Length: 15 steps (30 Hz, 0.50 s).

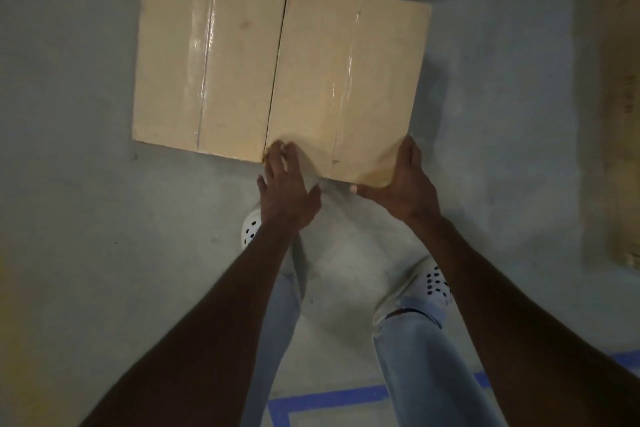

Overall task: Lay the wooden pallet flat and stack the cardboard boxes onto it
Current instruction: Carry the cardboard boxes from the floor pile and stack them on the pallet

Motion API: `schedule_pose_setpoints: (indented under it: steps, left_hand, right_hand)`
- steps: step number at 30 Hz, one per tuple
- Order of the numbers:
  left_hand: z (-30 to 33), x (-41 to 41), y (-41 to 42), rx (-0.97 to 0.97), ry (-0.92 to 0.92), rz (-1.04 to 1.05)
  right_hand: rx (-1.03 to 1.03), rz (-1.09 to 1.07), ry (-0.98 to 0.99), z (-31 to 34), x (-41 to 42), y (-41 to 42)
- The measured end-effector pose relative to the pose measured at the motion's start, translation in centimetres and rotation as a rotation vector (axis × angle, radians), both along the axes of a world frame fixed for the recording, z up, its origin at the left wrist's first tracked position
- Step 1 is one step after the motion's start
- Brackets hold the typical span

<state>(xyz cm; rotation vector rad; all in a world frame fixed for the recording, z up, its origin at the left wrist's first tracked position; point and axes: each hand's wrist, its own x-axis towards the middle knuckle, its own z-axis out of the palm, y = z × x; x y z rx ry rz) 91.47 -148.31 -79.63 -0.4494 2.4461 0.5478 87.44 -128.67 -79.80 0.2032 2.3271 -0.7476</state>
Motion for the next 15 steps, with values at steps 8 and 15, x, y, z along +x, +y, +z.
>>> schedule_pose_setpoints:
  steps: [8,15]
  left_hand:
    - [-0.6,0.9,0.2,0.076,-0.080,-0.169]
    - [-0.3,1.4,0.3,0.275,-0.141,-0.262]
  right_hand:
    - [0.116,0.135,0.100,-0.8,0.6,1.7]
    - [0.048,-0.024,0.118,-1.4,0.3,5.6]
